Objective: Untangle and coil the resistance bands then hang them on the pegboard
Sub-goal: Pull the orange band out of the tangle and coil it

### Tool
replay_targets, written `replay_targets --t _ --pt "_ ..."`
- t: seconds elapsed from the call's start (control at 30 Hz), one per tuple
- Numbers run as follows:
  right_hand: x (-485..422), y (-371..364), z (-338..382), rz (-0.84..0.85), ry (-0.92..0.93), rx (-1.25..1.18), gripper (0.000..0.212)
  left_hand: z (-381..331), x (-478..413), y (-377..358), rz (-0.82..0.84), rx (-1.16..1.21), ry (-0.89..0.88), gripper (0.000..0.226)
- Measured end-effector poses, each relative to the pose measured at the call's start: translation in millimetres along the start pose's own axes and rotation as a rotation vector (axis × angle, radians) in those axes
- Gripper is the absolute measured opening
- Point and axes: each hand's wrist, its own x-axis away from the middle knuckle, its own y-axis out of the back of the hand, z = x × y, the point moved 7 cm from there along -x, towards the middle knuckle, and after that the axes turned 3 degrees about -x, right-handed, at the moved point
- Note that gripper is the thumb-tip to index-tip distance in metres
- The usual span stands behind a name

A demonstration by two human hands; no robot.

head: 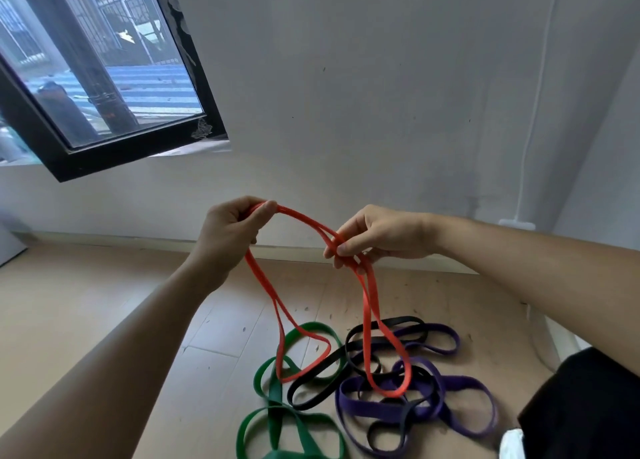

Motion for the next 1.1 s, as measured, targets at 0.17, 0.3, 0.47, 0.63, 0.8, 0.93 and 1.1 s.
replay_targets --t 0.17,0.3,0.47,0.63,0.8,0.93,1.1 --pt "4 5 1 -0.039 0.015 0.16 0.021 4 7 -6 0.252 -0.027 0.034 0.032" --pt "5 4 5 -0.067 0.053 0.251 0.021 -2 14 -22 0.428 -0.143 -0.002 0.03" --pt "1 -8 18 -0.064 0.117 0.254 0.021 -15 17 -55 0.481 -0.214 -0.034 0.023" --pt "-1 -6 12 -0.066 0.102 0.145 0.024 -22 10 -49 0.294 -0.224 -0.075 0.026" --pt "-2 12 -17 -0.145 0.025 0.226 0.018 -14 -3 1 -0.04 0.093 0.057 0.024" --pt "3 42 -43 -0.222 -0.05 0.256 0.012 12 -2 39 -0.256 0.223 0.168 0.025" --pt "11 71 -85 -0.259 -0.213 0.339 0.014 44 4 58 -0.342 0.228 0.257 0.033"
